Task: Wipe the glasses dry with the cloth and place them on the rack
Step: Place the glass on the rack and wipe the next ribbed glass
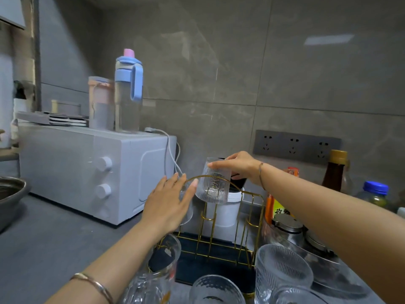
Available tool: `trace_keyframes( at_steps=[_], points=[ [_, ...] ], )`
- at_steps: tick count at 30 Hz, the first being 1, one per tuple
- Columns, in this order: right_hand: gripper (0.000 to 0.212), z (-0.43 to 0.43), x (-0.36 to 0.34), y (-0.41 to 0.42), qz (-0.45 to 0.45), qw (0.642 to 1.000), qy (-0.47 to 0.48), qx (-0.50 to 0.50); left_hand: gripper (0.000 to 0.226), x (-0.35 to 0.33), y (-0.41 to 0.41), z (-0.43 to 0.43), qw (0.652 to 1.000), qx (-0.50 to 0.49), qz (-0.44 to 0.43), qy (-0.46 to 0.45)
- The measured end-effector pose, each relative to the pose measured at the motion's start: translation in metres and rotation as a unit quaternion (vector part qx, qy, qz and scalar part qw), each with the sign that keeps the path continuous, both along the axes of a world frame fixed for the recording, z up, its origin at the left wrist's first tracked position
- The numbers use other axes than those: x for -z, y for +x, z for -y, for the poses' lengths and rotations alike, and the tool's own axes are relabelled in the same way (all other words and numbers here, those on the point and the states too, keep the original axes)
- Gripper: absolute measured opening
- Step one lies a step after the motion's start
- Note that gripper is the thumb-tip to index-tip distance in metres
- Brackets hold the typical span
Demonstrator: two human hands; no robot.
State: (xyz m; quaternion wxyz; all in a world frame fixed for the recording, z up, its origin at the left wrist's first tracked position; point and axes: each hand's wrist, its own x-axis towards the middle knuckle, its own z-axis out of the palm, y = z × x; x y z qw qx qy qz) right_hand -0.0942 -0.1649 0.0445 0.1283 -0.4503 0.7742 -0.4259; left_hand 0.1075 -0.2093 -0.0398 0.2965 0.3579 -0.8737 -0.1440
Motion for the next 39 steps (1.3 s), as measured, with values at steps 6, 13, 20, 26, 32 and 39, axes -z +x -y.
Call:
trace_keyframes(
  at_steps=[6, 13, 20, 26, 32, 39],
  points=[
    [0.066, 0.015, 0.006, -0.005, -0.001, 0.991, 0.128, -0.048, 0.067, 0.001, -0.001, 0.002, 1.000, -0.001, 0.000, -0.002],
    [0.039, 0.021, 0.015, -0.005, 0.013, 0.971, 0.226, -0.082, 0.067, 0.000, 0.000, 0.001, 1.000, 0.000, -0.002, -0.006],
    [0.058, 0.027, 0.025, -0.010, 0.006, 0.965, 0.241, -0.107, 0.069, 0.000, 0.001, -0.001, 1.000, 0.001, 0.002, -0.003],
    [0.064, 0.029, 0.025, -0.011, -0.005, 0.958, 0.259, -0.122, 0.085, -0.001, 0.000, -0.002, 1.000, 0.002, -0.004, 0.000],
    [0.071, 0.028, 0.024, -0.008, -0.002, 0.953, 0.273, -0.133, 0.085, -0.001, 0.000, -0.003, 1.000, -0.001, -0.006, -0.006],
    [0.065, 0.021, 0.020, -0.008, 0.020, 0.954, 0.267, -0.137, 0.076, 0.000, 0.000, -0.001, 1.000, -0.003, 0.009, -0.014]
  ],
)
